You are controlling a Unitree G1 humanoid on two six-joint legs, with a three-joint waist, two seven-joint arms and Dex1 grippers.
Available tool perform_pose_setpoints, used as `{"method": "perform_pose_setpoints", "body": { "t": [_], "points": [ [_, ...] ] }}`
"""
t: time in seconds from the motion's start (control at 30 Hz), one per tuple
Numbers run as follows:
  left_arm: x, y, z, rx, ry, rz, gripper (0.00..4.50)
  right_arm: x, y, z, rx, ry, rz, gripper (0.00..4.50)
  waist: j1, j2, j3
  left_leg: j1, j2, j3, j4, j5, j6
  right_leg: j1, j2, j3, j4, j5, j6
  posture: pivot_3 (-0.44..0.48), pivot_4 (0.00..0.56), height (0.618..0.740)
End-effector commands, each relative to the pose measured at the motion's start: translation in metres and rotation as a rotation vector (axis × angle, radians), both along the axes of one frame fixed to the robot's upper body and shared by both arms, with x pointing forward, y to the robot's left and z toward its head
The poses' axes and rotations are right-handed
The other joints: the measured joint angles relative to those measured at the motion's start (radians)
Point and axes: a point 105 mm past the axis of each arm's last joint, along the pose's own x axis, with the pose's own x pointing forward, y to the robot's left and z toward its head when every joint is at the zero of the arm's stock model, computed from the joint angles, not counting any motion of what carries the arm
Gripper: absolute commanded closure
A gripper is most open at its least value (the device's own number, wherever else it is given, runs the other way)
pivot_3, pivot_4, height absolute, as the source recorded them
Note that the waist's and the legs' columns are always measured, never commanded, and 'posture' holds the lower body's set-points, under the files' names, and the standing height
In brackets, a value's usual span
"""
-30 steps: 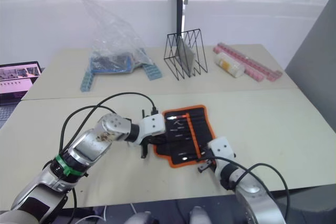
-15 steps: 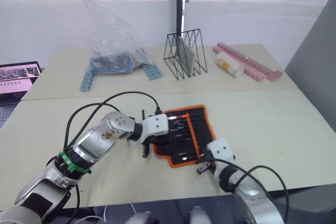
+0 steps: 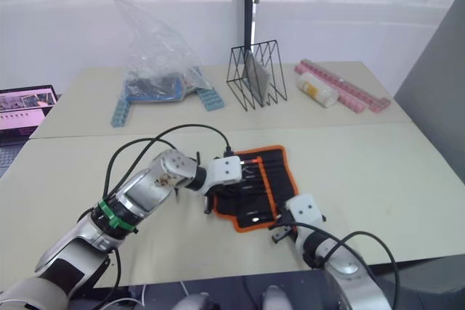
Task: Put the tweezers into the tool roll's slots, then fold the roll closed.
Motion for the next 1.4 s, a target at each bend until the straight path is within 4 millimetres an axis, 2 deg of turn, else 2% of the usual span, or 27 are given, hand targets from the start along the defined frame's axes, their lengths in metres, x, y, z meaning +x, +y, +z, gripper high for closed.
{"method": "perform_pose_setpoints", "body": {
  "t": [0.03,0.23,0.83,1.03,1.33,1.4],
  "points": [
    [0.0,-0.01,0.012,-0.011,-0.048,-0.048,4.47,-0.01,0.007,-0.019,-0.002,0.084,0.032,4.5,0.0,0.0,0.0,0.0,0.0,0.0,0.0,0.0,0.0,0.0,0.0,0.0,0.0,0.0,0.0,0.0,0.15,0.724],
    [0.001,-0.013,0.011,-0.008,-0.054,-0.064,4.47,-0.011,0.006,-0.019,-0.003,0.085,0.028,4.5,0.001,0.0,0.0,0.0,0.0,0.0,0.0,0.0,0.0,0.0,0.0,0.0,0.0,0.0,0.0,0.0,0.15,0.724],
    [0.015,-0.057,-0.001,0.006,-0.144,-0.138,4.47,-0.022,0.006,-0.035,-0.058,0.169,0.055,4.5,0.003,-0.001,-0.001,0.0,0.0,0.0,0.003,0.0,0.001,0.002,0.0,0.0,0.0,0.0,0.0,0.0,0.15,0.724],
    [0.015,-0.064,-0.005,-0.004,-0.141,-0.136,4.47,-0.023,0.006,-0.035,-0.06,0.175,0.057,4.5,0.005,-0.002,-0.002,0.002,0.0,0.0,0.004,-0.001,0.002,0.005,0.0,-0.001,0.001,0.0,0.0,0.0,0.15,0.724],
    [0.016,-0.063,-0.003,-0.019,-0.141,-0.119,4.47,-0.025,0.004,-0.037,-0.064,0.183,0.056,4.5,0.005,-0.002,-0.003,0.003,0.0,0.0,0.005,-0.001,0.002,0.005,0.0,-0.001,0.001,0.0,0.0,0.0,0.15,0.724],
    [0.018,-0.06,0.001,-0.032,-0.141,-0.102,3.71,-0.023,0.004,-0.037,-0.065,0.181,0.055,4.5,0.004,-0.002,-0.003,0.003,0.0,0.0,0.005,-0.001,0.002,0.005,0.0,-0.001,0.001,0.0,0.0,0.0,0.15,0.724]
  ]
}}
